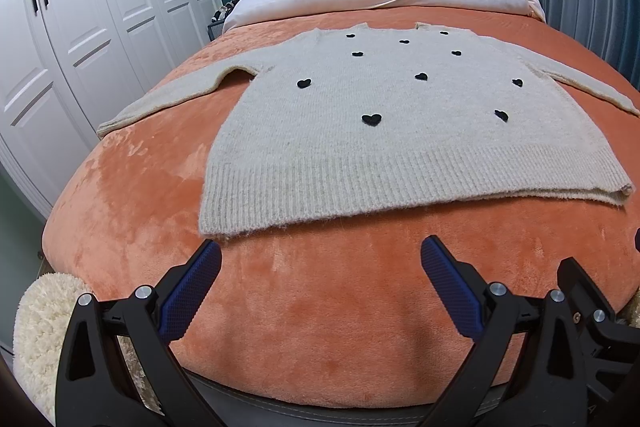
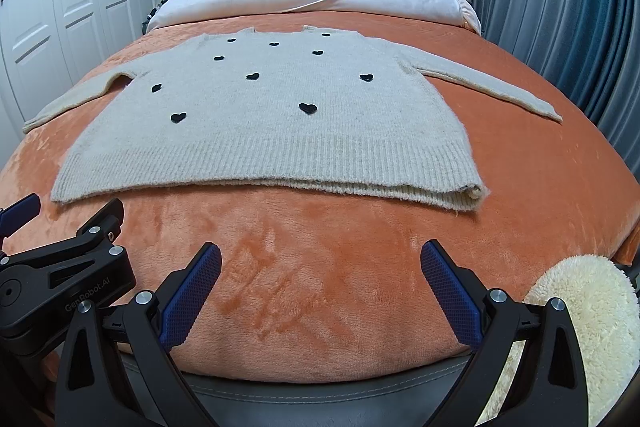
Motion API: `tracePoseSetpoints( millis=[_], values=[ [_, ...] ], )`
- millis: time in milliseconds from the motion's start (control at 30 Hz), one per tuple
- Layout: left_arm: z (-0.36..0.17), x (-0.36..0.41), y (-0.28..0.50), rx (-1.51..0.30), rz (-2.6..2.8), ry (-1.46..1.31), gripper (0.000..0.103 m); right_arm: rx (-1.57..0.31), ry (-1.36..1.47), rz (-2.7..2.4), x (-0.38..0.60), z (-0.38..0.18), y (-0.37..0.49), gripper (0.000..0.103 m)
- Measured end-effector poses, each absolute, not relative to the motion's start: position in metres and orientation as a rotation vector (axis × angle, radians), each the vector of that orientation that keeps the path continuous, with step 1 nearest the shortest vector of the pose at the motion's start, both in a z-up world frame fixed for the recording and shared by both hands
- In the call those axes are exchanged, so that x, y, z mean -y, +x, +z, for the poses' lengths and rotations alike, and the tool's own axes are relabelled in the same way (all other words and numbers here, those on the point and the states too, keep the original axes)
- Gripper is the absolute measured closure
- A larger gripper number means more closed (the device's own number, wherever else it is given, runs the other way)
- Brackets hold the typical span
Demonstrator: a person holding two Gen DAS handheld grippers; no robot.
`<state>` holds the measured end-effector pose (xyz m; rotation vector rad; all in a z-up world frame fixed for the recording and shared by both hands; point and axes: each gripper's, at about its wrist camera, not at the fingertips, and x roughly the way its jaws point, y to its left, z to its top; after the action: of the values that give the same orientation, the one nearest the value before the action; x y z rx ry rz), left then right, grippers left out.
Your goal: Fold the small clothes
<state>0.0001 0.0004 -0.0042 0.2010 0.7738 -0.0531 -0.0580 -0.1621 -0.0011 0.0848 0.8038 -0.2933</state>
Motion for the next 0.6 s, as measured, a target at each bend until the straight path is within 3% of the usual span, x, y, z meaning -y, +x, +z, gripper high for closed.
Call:
tracePoseSetpoints(
  millis=[600],
  values=[
    [-0.0046, -0.0008, 0.0001, -0.774, -0.053, 0.202, 0.005, -0.806, 0.084, -0.293, 0.1617, -0.0021, -0.059, 0.005]
  ],
)
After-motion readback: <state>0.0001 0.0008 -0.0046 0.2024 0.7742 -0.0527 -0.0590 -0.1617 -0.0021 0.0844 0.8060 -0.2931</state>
